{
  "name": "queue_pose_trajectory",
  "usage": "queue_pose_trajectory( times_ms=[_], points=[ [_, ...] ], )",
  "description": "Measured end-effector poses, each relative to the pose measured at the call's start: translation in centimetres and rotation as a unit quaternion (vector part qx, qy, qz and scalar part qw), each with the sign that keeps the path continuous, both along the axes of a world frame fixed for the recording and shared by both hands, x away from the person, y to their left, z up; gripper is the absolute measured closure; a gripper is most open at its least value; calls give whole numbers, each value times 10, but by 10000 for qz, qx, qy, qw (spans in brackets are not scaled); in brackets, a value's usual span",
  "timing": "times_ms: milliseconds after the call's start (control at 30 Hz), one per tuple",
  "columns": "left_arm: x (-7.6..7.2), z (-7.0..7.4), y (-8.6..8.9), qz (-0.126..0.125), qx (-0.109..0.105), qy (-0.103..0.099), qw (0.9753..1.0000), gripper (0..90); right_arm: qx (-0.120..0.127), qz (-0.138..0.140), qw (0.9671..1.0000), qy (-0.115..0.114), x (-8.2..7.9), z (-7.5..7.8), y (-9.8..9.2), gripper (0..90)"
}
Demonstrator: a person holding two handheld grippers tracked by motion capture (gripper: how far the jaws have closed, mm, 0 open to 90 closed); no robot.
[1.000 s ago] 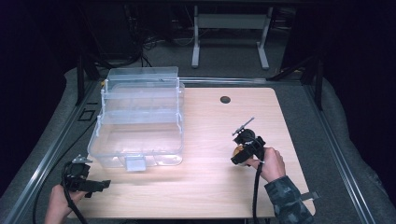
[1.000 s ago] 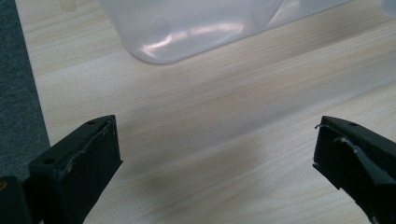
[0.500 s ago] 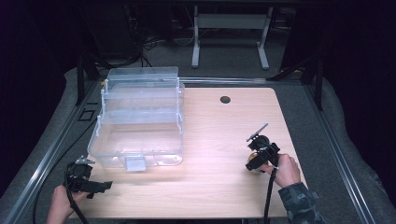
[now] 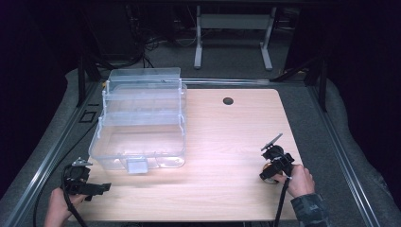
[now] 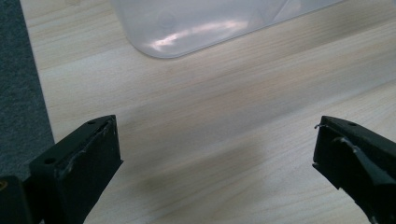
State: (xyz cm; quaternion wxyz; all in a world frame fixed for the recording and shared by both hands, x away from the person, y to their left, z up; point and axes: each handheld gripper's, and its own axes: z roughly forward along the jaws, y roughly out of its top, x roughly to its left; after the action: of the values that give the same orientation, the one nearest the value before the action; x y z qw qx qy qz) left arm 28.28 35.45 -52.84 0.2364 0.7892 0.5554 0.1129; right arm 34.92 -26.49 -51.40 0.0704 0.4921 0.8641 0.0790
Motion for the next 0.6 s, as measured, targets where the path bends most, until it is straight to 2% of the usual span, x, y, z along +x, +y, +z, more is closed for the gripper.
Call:
queue_pose_trajectory(
  times_ms=[200, 267, 333, 433, 500, 600],
  points=[
    [0, 2, 0, 20, -16, -15, 10000, 7, 22, -116, 9999, 88, -3, -3, -10, 201],
    [0, 2, -1, 8, -16, -19, 10000, 4, -62, -144, 9998, 103, -3, -5, -10, 199],
    [0, 3, -1, 1, -17, -18, 10000, 4, -2, -170, 9998, 134, -3, -9, -11, 191],
    [0, 5, -1, 5, -16, -21, 10000, 4, 80, -218, 9997, 112, -4, -12, -14, 106],
    [-1, 7, 0, 2, -19, -31, 10000, 4, 221, -272, 9994, 41, -6, -9, -16, 39],
    [-1, 12, 2, 6, -45, -55, 10000, 3, 330, -297, 9990, -56, -7, -5, -18, 6]
  ],
)
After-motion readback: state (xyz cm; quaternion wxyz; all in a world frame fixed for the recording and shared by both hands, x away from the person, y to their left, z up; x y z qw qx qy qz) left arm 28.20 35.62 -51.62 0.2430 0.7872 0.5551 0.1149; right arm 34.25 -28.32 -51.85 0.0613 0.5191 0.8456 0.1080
